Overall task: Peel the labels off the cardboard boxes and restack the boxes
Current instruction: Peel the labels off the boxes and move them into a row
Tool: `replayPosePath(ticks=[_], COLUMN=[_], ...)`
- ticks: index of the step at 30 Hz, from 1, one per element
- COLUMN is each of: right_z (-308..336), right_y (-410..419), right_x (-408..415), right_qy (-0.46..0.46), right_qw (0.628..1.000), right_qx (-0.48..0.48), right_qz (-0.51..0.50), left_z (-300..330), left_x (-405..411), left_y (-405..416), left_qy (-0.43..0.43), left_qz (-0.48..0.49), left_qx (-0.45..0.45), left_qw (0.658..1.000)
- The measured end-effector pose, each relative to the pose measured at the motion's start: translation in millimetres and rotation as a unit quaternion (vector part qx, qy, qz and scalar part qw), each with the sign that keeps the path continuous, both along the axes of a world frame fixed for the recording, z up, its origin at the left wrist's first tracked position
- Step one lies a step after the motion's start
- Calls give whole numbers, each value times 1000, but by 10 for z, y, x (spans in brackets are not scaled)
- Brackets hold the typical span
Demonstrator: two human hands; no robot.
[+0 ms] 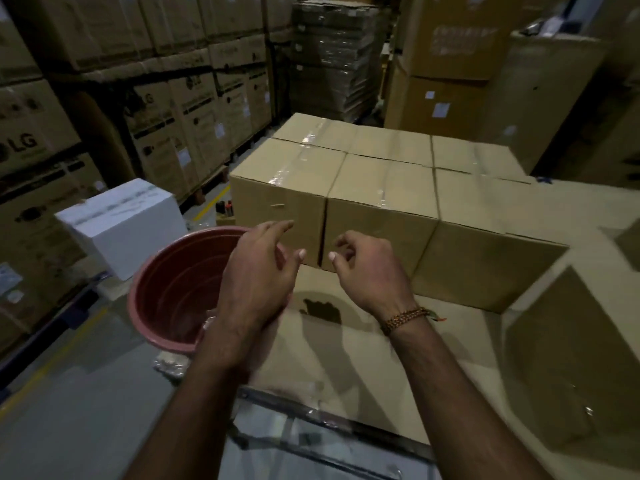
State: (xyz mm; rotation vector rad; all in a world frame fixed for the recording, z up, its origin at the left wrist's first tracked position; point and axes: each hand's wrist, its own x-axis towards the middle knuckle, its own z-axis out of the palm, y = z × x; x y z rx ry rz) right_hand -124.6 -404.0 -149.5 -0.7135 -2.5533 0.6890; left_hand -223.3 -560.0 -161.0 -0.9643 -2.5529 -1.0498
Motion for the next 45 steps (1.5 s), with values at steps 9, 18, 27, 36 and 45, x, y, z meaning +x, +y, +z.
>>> replayPosePath(ticks=[9,18,27,36,45], right_z=[-11,-236,-414,-338,34], right_y=[1010,1836,2224,2366,2893], right_x=[1456,3052,3462,3511,4062], right_qy=[-17,-101,-160,-197,-96], right_qw=[991,949,954,949,958], right_qx=[78,162,93,108,61], right_qz=[-108,-250,-236,-223,-262], left_z=[-46,-233,-281,-239,-327], left_x=[1109,2639,3315,3221,3353], left_y=[1103,1952,2199,2542,3132], left_qy=[9,-18,-26,-18,-47], left_qz=[-68,-99,-81,-125,-202], left_qx=[0,2,-34,-65,-131], left_qw=[998,995,996,990,970])
